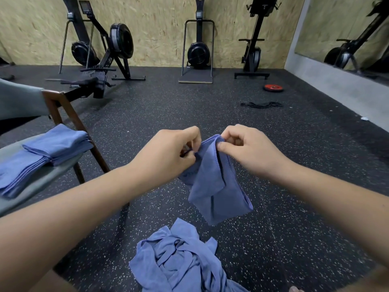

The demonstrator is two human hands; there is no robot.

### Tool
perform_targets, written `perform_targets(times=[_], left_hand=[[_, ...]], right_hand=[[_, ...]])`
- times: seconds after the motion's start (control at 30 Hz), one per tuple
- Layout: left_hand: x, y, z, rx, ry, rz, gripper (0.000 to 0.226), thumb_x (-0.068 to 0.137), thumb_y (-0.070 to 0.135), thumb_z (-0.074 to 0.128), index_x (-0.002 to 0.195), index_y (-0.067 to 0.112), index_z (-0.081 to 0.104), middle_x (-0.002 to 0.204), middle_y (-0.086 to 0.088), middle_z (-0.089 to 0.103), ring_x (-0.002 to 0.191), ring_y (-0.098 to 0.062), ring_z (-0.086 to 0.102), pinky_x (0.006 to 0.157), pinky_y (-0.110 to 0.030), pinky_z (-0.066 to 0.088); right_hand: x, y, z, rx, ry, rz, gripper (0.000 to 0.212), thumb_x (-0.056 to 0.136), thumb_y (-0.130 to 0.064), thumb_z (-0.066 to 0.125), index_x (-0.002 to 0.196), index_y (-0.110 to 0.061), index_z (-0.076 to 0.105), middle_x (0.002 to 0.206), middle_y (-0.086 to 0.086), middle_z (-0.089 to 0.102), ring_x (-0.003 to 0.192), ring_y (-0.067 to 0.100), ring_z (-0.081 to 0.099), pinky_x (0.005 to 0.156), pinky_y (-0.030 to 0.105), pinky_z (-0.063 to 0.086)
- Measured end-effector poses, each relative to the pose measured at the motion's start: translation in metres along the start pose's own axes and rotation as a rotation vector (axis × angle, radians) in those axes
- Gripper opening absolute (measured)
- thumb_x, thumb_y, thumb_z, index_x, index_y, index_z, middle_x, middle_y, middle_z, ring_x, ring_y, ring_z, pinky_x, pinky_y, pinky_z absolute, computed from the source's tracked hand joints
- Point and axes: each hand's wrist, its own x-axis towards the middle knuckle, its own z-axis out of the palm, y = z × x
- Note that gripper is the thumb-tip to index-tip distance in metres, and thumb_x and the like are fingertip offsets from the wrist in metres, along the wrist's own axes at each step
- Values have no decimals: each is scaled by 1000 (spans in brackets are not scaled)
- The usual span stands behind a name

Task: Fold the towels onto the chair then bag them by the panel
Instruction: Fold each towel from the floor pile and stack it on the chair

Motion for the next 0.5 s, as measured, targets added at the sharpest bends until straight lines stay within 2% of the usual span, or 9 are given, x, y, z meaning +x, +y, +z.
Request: perform_targets(times=[0.07,0.13,0.23,0.3,0.37,0.43,0.5], left_hand=[[0,-4,3,-4,1,41,25,83,5,63,90,28,70,79,12,65,73,-8,60,72,-34,51],[1,-5,6,-10,-8,51,27,85,9,58,91,28,77,85,12,67,77,-8,62,76,-33,51],[1,0,11,-21,-5,30,19,91,35,57,91,29,76,86,12,64,79,-8,61,77,-35,52],[0,3,14,4,-5,-3,33,90,61,58,88,30,71,86,12,60,79,-7,60,74,-34,51],[0,5,17,65,-5,-20,49,85,75,57,83,26,64,82,10,55,75,-10,57,67,-33,46],[1,6,20,128,4,-7,50,86,73,55,76,24,54,77,8,49,69,-12,52,61,-36,42],[2,6,21,146,13,13,43,89,62,55,72,24,46,75,7,47,66,-15,49,60,-36,39]], right_hand=[[-2,-2,-1,-12,-1,-7,16,96,-28,73,81,-25,68,83,-8,57,70,2,50,71,25,41],[-3,-1,0,12,-9,-5,17,97,-27,71,81,-22,66,78,-12,59,67,2,49,68,23,40],[-4,-1,4,65,-4,-36,18,98,-24,69,84,-16,65,71,-8,61,66,5,47,67,34,42],[-4,-2,6,101,0,-70,16,97,-26,69,86,-16,65,77,2,68,68,12,53,71,41,49],[-6,-5,8,140,-12,-103,11,95,-28,68,89,-19,66,84,7,72,73,30,61,76,50,54],[-7,-6,10,169,-41,-137,6,97,-23,71,93,-22,67,84,7,73,78,33,65,78,54,54],[-8,-6,11,159,-53,-163,7,99,-18,72,95,-21,68,83,6,72,80,34,66,78,54,56]])
